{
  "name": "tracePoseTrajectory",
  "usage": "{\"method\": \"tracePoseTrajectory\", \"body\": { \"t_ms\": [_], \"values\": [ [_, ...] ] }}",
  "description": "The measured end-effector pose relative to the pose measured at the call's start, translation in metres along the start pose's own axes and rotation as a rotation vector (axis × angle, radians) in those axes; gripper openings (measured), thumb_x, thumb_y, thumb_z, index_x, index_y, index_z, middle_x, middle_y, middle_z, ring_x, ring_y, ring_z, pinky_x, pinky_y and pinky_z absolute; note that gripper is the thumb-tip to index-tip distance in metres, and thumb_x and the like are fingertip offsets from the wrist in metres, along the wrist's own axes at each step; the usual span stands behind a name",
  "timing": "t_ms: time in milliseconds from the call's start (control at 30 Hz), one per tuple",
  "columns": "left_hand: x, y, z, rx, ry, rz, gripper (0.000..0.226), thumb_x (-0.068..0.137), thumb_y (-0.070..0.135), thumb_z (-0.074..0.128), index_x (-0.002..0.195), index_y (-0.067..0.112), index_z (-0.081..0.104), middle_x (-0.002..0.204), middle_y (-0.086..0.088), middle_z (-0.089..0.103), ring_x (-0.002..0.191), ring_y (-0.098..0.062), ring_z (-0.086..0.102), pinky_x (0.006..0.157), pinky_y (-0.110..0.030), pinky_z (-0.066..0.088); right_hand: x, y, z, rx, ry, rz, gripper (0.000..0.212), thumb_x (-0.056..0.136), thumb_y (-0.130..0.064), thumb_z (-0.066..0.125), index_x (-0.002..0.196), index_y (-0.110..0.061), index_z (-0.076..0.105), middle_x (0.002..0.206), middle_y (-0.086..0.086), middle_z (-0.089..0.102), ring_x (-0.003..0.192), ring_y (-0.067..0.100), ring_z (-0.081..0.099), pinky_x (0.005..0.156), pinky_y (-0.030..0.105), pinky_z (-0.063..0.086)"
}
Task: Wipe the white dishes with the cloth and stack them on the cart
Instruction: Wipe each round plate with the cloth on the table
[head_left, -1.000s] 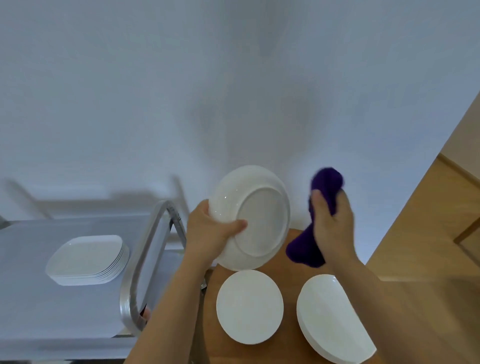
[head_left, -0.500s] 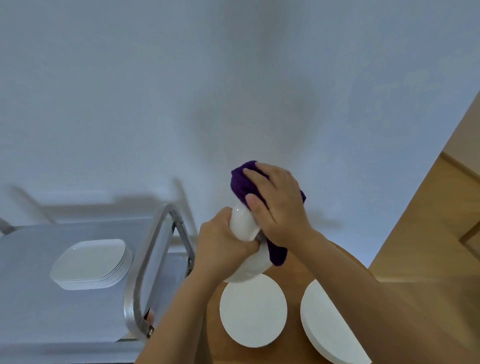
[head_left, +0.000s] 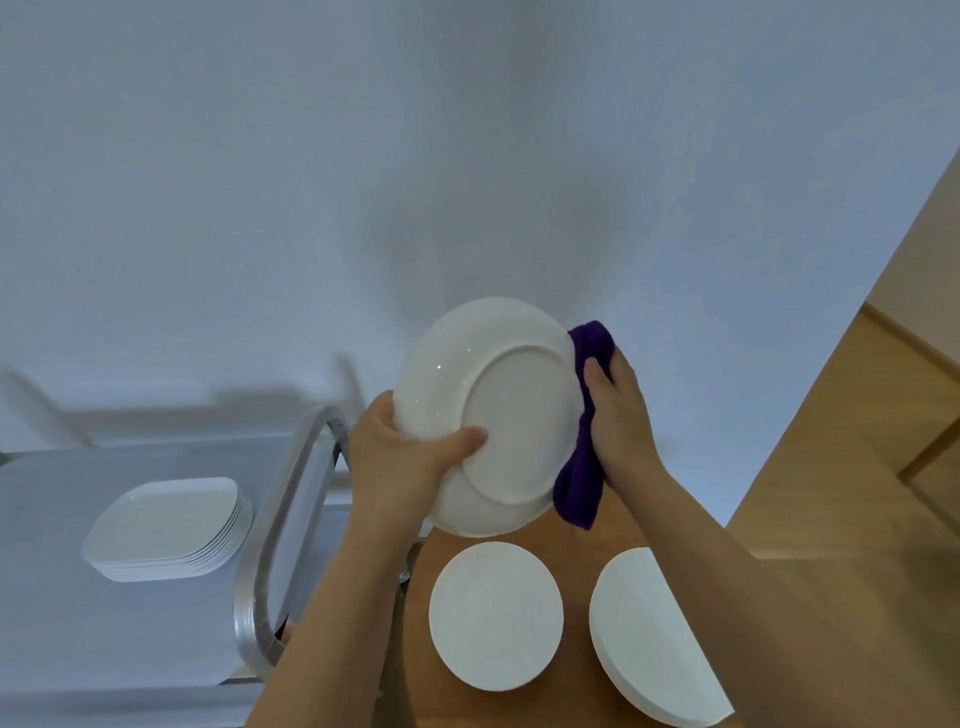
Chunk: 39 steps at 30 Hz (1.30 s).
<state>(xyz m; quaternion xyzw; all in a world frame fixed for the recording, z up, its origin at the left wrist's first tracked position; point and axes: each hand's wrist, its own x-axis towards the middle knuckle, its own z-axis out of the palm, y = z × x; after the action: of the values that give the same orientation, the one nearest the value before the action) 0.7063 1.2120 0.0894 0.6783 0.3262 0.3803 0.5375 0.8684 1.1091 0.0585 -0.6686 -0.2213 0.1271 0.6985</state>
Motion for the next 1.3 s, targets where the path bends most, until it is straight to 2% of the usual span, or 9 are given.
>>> {"method": "tracePoseTrajectory", "body": {
  "t_ms": [167,333,433,633,700,867,1000,1167,1300],
  "values": [
    [-0.011,-0.008,0.013,-0.214,0.087,-0.121,0.043,0.058,0.011,0.087,0.086,0.029,0.059,0.073,0.024,0.068,0.065,0.009,0.064,0.049,-0.014,0.05,-0.008,0.001,-0.002,0.049,-0.025,-0.046,0.022,0.089,-0.039,0.055,0.1,-0.058,0.055,0.105,-0.026,0.059,0.095,-0.004,0.059,0.079,0.022,0.048],
    [-0.012,-0.009,0.03,-0.503,0.203,-0.265,0.04,0.064,0.006,0.084,0.086,0.026,0.058,0.069,0.021,0.07,0.062,0.003,0.067,0.072,-0.034,0.056,-0.028,0.021,0.007,0.221,0.016,0.071,0.032,0.081,-0.036,0.069,0.096,-0.058,0.054,0.096,-0.03,0.065,0.086,-0.007,0.063,0.065,0.012,0.051],
    [-0.015,-0.006,0.032,-0.478,0.168,-0.235,0.04,0.063,0.014,0.084,0.092,0.028,0.06,0.078,0.014,0.073,0.072,-0.001,0.069,0.076,-0.034,0.059,-0.02,0.014,0.003,0.303,0.035,0.113,0.04,0.079,-0.032,0.072,0.114,-0.042,0.058,0.103,-0.019,0.068,0.092,0.004,0.066,0.074,0.022,0.054],
    [-0.003,-0.01,-0.013,-0.952,-0.66,-0.517,0.086,0.044,0.051,0.091,0.119,0.015,0.069,0.121,-0.012,0.067,0.106,-0.029,0.066,0.085,-0.045,0.056,-0.002,-0.012,-0.036,0.123,-0.25,0.105,0.031,0.077,-0.025,0.073,0.107,-0.029,0.065,0.1,-0.004,0.072,0.088,0.018,0.069,0.063,0.023,0.054],
    [-0.001,-0.015,-0.022,-0.967,-0.775,-0.544,0.079,0.045,0.049,0.092,0.114,0.014,0.072,0.119,-0.013,0.068,0.105,-0.031,0.066,0.086,-0.048,0.054,0.0,-0.018,-0.041,0.043,-0.337,0.105,0.03,0.077,-0.025,0.073,0.106,-0.029,0.065,0.098,-0.004,0.072,0.086,0.017,0.07,0.062,0.021,0.053],
    [-0.004,-0.004,-0.011,-0.916,-0.632,-0.503,0.054,0.064,0.031,0.085,0.112,0.01,0.072,0.111,-0.011,0.071,0.099,-0.027,0.069,0.079,-0.046,0.059,-0.01,-0.016,-0.029,-0.079,-0.318,0.086,0.012,0.088,-0.035,0.06,0.096,-0.036,0.068,0.09,-0.01,0.072,0.079,0.009,0.069,0.06,0.018,0.051],
    [-0.006,0.005,-0.002,-0.872,-0.448,-0.468,0.04,0.074,0.028,0.061,0.109,0.01,0.062,0.1,-0.011,0.074,0.087,-0.024,0.072,0.066,-0.038,0.061,-0.029,-0.002,-0.015,0.006,-0.166,0.157,0.019,0.091,-0.044,0.049,0.084,-0.047,0.067,0.1,-0.009,0.069,0.086,0.01,0.066,0.076,0.028,0.053],
    [-0.018,0.005,0.026,-0.793,-0.461,-0.359,0.043,0.079,0.03,0.055,0.117,0.011,0.056,0.106,-0.011,0.073,0.097,-0.025,0.07,0.078,-0.043,0.06,-0.065,0.014,0.022,0.003,0.085,0.088,0.032,0.084,-0.052,0.041,0.114,-0.05,0.053,0.131,-0.016,0.046,0.12,0.005,0.045,0.107,0.037,0.036],
    [-0.029,0.0,0.035,-0.537,-0.503,-0.201,0.039,0.088,0.041,0.056,0.118,0.017,0.058,0.108,-0.007,0.072,0.1,-0.019,0.069,0.074,-0.027,0.056,-0.077,0.004,0.032,-0.167,0.151,-0.048,0.035,0.089,-0.047,0.031,0.117,-0.042,0.053,0.124,-0.016,0.048,0.115,0.008,0.046,0.101,0.04,0.041]
  ]
}}
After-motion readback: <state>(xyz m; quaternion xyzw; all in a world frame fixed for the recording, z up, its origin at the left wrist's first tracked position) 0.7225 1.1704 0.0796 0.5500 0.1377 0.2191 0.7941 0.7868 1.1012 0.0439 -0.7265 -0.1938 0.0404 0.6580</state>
